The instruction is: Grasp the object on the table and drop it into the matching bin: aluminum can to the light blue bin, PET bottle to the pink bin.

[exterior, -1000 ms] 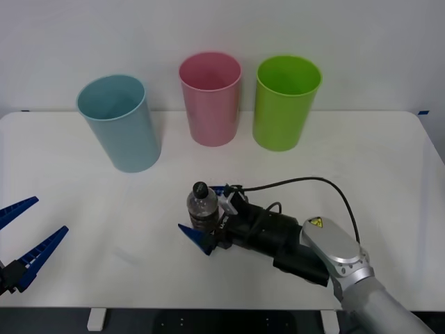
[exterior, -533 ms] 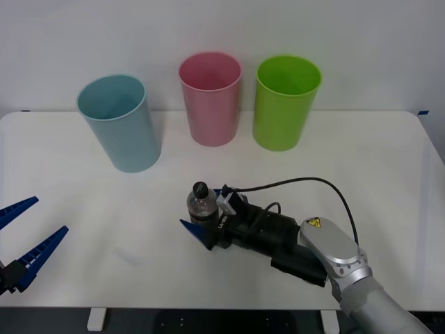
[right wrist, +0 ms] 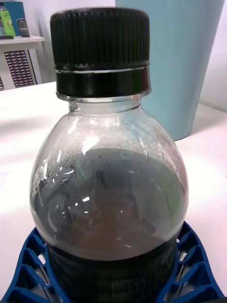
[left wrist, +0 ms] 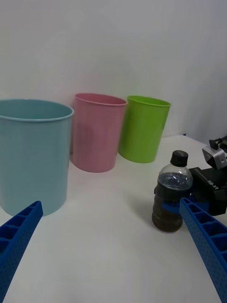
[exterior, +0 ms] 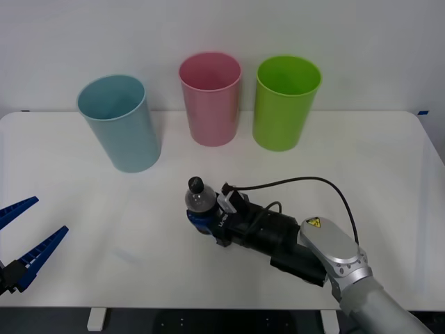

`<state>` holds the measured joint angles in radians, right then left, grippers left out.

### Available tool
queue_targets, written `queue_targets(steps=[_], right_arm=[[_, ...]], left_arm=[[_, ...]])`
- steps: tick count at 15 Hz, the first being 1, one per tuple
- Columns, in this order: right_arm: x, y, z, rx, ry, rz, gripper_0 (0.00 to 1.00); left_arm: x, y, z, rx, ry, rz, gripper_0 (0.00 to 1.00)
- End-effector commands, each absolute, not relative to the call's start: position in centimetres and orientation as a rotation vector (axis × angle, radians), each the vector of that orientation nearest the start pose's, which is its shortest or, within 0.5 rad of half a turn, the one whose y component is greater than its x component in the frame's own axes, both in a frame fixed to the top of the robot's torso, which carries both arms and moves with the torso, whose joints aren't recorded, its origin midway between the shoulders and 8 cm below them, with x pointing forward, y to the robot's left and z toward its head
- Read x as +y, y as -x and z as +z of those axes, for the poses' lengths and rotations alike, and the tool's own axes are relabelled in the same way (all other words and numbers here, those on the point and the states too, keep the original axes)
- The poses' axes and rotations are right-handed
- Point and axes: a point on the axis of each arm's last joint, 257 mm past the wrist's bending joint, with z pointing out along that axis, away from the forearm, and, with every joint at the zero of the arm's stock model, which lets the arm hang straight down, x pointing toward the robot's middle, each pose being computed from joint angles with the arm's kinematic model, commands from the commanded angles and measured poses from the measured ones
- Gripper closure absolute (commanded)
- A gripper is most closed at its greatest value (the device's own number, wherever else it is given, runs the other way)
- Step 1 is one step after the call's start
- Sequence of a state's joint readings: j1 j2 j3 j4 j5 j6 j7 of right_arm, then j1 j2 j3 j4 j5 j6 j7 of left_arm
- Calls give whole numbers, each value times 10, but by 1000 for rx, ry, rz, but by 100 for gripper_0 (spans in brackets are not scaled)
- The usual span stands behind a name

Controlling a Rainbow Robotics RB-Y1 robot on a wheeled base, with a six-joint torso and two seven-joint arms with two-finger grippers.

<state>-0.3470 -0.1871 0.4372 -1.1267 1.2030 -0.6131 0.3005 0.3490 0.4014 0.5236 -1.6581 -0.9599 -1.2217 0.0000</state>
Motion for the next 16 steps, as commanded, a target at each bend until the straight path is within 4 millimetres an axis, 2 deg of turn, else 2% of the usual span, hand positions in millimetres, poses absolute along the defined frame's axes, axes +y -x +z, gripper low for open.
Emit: queue_targets(steps=[1, 6, 12, 16], right_arm=[[63, -474, -283, 1455, 975, 667, 100], [54, -480, -256, 1466, 885, 723, 100], [34, -478, -186, 1425, 740, 773, 100], [18, -484, -142, 1389, 662, 808, 100]], left_arm=[[330, -342, -169, 1441, -465, -567, 0], [330, -342, -169, 1441, -465, -567, 0], [330, -342, -169, 1441, -465, -567, 0], [330, -342, -169, 1441, -465, -567, 0]])
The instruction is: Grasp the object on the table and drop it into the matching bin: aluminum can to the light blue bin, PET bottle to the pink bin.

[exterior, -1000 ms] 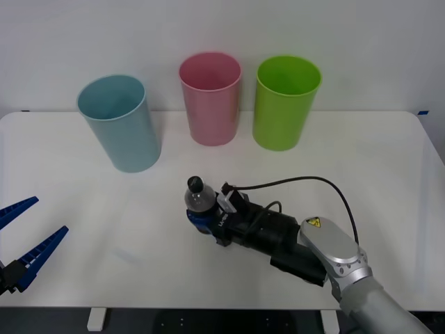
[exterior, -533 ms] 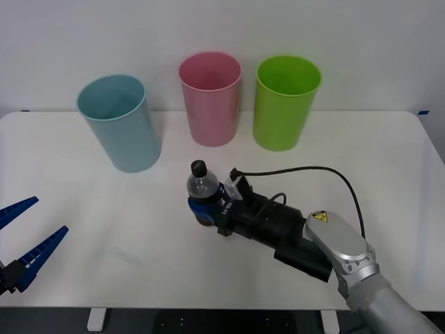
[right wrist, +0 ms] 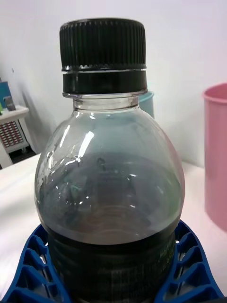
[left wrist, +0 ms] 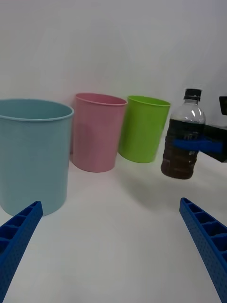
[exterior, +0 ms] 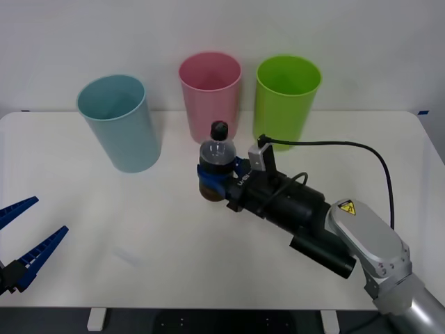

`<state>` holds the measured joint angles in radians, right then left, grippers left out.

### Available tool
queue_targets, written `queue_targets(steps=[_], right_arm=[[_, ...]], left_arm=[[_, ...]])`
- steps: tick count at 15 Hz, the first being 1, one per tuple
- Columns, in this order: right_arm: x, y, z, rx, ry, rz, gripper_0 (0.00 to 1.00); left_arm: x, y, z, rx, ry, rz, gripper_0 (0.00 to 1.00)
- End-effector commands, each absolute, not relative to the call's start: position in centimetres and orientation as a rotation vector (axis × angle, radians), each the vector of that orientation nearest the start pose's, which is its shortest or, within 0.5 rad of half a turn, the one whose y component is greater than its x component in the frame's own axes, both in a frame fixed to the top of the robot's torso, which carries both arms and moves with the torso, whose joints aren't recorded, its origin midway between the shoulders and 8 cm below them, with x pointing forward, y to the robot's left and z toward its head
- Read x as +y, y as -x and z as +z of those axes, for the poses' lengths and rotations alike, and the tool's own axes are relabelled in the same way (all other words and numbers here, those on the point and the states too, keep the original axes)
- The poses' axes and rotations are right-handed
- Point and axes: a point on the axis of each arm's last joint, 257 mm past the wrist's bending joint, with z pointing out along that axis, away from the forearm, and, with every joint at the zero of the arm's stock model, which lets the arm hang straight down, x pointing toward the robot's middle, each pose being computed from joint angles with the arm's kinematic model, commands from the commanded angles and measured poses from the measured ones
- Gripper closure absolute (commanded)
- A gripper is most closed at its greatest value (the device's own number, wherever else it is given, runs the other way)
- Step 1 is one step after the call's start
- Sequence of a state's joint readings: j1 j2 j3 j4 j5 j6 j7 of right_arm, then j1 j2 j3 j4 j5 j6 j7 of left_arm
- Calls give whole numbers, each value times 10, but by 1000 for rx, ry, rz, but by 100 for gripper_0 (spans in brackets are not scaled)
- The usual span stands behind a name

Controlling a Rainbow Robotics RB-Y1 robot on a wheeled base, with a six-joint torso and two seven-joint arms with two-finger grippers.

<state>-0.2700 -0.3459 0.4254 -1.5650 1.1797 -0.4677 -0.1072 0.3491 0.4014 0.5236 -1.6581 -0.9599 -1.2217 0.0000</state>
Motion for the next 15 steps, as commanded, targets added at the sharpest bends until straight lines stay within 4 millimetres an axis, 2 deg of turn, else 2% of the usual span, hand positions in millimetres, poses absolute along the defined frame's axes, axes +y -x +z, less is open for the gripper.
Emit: queue_targets(steps=[1, 7, 15], right_arm=[[12, -486, -128, 1378, 636, 816, 100], [-9, -491, -75, 1337, 563, 836, 100], [-14, -512, 5, 1242, 567, 844, 100]], left_arm=[[330, -342, -169, 1441, -465, -567, 0], [330, -342, -169, 1441, -465, -567, 0], [330, -342, -169, 1441, -465, -567, 0]])
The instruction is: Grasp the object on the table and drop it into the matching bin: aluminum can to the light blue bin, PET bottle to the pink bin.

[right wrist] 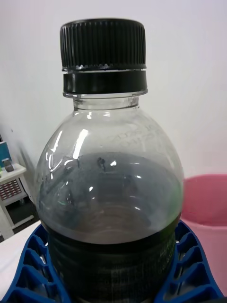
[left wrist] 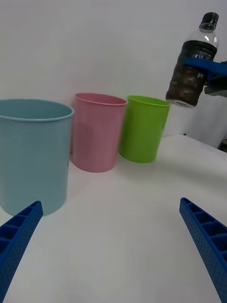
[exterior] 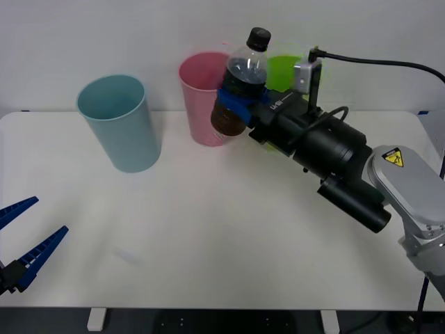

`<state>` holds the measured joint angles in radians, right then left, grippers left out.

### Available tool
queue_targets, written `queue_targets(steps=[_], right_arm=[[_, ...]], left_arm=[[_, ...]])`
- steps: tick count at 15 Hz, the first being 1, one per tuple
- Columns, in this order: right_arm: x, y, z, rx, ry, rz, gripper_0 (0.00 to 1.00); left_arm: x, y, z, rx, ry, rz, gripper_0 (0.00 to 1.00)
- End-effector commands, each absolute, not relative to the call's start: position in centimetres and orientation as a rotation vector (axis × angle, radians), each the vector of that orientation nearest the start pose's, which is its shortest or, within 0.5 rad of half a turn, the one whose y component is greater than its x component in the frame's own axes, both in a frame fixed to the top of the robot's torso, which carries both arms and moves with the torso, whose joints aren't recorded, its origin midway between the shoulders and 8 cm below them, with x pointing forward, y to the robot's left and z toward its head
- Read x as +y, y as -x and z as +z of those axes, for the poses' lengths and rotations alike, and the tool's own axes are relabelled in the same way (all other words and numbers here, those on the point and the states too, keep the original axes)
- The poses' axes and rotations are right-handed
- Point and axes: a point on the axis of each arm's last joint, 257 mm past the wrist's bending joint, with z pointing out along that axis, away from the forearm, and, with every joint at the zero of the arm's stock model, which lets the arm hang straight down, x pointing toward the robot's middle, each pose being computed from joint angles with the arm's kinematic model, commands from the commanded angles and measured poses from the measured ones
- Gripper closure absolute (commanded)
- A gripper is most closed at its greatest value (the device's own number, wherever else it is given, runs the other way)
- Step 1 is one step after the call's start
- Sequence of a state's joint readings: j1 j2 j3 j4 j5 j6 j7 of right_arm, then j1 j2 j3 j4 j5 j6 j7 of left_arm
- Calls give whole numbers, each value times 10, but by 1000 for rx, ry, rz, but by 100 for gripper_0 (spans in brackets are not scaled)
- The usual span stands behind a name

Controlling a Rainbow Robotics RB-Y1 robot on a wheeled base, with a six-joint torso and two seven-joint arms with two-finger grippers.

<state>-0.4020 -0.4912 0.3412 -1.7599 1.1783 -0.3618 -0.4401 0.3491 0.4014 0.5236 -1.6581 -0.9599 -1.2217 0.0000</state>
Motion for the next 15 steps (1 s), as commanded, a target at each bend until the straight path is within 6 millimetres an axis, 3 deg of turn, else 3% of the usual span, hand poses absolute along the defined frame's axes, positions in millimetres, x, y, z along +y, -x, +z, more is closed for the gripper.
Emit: queue_targets(steps=[1, 9, 15], right_arm=[[-13, -520, 15, 1231, 580, 828, 100], [1, -608, 48, 1258, 619, 688, 100], [28, -668, 55, 1320, 567, 604, 100]], left_arm=[[330, -342, -169, 1441, -465, -567, 0], [330, -342, -169, 1441, -465, -567, 0], [330, -342, -169, 1441, -465, -567, 0]])
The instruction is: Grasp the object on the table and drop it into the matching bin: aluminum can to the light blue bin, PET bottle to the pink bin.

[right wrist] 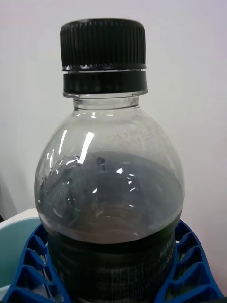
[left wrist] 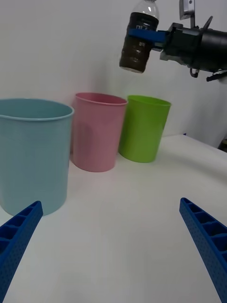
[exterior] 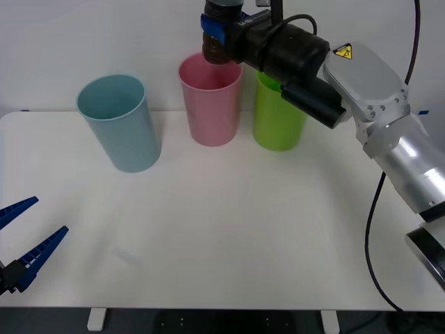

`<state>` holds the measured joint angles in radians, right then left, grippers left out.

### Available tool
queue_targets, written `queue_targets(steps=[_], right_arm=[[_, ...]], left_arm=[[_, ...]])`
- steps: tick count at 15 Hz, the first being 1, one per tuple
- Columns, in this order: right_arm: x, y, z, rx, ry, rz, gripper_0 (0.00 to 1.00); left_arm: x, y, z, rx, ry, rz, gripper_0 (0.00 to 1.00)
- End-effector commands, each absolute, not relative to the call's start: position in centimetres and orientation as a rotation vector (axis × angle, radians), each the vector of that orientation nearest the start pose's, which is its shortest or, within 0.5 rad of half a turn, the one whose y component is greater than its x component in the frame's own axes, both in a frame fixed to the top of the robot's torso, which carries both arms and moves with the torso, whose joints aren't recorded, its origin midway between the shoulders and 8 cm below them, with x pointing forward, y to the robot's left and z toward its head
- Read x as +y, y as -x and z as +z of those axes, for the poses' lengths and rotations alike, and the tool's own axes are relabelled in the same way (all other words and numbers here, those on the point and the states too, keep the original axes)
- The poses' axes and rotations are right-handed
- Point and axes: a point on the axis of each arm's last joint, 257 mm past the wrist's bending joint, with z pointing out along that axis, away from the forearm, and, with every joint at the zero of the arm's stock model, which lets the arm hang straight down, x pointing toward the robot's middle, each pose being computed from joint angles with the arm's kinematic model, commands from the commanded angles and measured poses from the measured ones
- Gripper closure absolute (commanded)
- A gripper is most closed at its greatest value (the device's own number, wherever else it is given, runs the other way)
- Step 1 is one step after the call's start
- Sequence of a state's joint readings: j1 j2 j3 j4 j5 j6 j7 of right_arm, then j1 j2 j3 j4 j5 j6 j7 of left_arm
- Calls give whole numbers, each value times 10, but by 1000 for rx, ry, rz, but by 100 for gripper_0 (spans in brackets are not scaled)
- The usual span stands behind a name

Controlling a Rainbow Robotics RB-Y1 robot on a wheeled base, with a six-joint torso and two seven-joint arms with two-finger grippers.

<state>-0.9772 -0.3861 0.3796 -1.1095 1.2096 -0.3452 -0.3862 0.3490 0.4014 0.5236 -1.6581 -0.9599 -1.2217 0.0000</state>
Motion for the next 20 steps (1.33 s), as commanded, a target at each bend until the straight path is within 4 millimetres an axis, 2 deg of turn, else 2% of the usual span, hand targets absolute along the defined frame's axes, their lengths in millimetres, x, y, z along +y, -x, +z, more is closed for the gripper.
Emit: queue_targets(steps=[1, 3, 7, 14, 15, 16, 17, 18, 20], right_arm=[[33, -674, 56, 1326, 555, 593, 100], [40, -690, 51, 1352, 509, 548, 100], [49, -711, 48, 1382, 424, 461, 97], [48, -716, 43, 1381, 402, 404, 88], [48, -716, 43, 1381, 402, 404, 83], [48, -716, 43, 1381, 401, 406, 62], [48, -716, 43, 1381, 402, 404, 20], [48, -716, 43, 1381, 402, 404, 0], [48, -716, 43, 1380, 404, 402, 0]], left_arm=[[330, -342, -169, 1441, -465, -567, 0], [330, -342, -169, 1441, -465, -567, 0], [330, -342, -169, 1441, -465, -567, 0], [330, -342, -169, 1441, -465, -567, 0], [330, -342, -169, 1441, -465, -567, 0], [330, -342, -169, 1441, -465, -567, 0], [330, -342, -169, 1441, -465, -567, 0], [330, -342, -169, 1441, -465, -567, 0], [330, -342, -169, 1441, -465, -567, 0]])
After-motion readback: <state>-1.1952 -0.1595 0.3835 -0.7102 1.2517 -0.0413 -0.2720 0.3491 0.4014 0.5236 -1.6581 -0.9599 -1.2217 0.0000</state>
